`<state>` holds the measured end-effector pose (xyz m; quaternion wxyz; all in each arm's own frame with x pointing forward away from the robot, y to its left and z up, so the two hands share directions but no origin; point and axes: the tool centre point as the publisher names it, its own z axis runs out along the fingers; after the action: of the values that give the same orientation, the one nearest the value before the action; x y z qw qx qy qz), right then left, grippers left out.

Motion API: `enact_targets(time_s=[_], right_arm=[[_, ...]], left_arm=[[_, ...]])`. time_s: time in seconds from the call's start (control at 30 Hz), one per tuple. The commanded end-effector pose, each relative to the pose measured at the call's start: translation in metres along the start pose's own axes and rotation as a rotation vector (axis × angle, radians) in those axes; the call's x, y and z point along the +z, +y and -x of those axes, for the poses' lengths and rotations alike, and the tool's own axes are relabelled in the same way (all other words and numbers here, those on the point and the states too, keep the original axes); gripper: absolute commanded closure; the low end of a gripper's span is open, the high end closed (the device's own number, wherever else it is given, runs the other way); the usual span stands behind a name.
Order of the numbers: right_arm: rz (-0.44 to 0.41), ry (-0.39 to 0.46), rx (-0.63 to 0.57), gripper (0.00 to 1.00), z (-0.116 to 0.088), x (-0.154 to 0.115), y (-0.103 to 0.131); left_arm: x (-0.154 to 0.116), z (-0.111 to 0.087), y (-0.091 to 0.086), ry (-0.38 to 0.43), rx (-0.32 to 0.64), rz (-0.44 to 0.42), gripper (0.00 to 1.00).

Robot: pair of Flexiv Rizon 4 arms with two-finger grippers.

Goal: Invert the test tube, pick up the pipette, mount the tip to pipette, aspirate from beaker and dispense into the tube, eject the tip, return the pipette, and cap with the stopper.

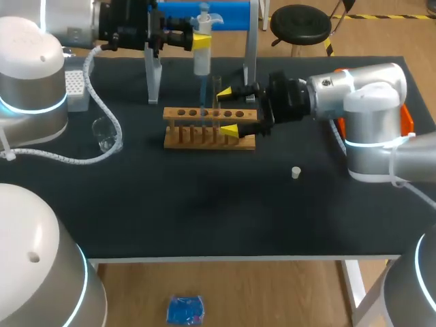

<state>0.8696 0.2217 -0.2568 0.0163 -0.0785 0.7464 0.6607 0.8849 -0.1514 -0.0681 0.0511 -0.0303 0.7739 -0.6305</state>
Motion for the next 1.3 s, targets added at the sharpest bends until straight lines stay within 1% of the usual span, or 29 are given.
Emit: enact_targets(time_s=[0.03, 0.07, 0.1, 0.2, 0.23, 0.27, 0.3, 0.33, 0.43, 0.53, 0.63, 0.8, 1.07, 1.3], right_arm=[[-0.001, 0.0, -0.001, 0.0, 0.0, 0.0, 0.0], [-0.001, 0.0, -0.001, 0.0, 0.0, 0.0, 0.0], [-0.001, 0.0, -0.001, 0.0, 0.0, 0.0, 0.0], [-0.001, 0.0, -0.001, 0.0, 0.0, 0.0, 0.0], [-0.001, 0.0, -0.001, 0.0, 0.0, 0.0, 0.0], [-0.001, 0.0, -0.001, 0.0, 0.0, 0.0, 0.0], [-0.001, 0.0, -0.001, 0.0, 0.0, 0.0, 0.0], [-0.001, 0.0, -0.001, 0.0, 0.0, 0.0, 0.0], [-0.001, 0.0, -0.001, 0.0, 0.0, 0.0, 0.0], [-0.001, 0.0, -0.001, 0.0, 0.0, 0.0, 0.0], [-0.001, 0.0, -0.001, 0.0, 0.0, 0.0, 0.0], [-0.001, 0.0, -0.001, 0.0, 0.0, 0.0, 0.0], [-0.001, 0.0, -0.001, 0.0, 0.0, 0.0, 0.0], [-0.001, 0.0, -0.001, 0.0, 0.0, 0.0, 0.0]], left_arm=[[-0.058, 0.001, 0.018, 0.005, -0.006, -0.009, 1.0], [-0.066, 0.004, 0.02, 0.005, -0.014, -0.001, 1.0], [-0.082, 0.008, 0.024, 0.016, -0.018, 0.016, 1.0], [-0.114, 0.019, 0.033, 0.017, -0.018, 0.019, 1.0], [-0.125, 0.023, 0.035, 0.014, -0.011, 0.04, 1.0], [-0.135, 0.027, 0.038, 0.012, -0.009, 0.043, 1.0], [-0.144, 0.03, 0.039, 0.019, 0.002, 0.027, 1.0], [-0.154, 0.033, 0.04, 0.008, 0.014, 0.026, 1.0], [-0.173, 0.041, 0.046, 0.001, 0.029, 0.019, 1.0], [-0.191, 0.05, 0.055, -0.01, 0.03, 0.014, 1.0], [-0.201, 0.058, 0.064, -0.015, 0.029, 0.013, 1.0], [-0.211, 0.065, 0.072, -0.016, 0.022, 0.011, 1.0], [-0.211, 0.068, 0.077, -0.011, 0.031, 0.0, 1.0], [-0.209, 0.067, 0.077, -0.008, 0.033, 0.003, 1.0]])
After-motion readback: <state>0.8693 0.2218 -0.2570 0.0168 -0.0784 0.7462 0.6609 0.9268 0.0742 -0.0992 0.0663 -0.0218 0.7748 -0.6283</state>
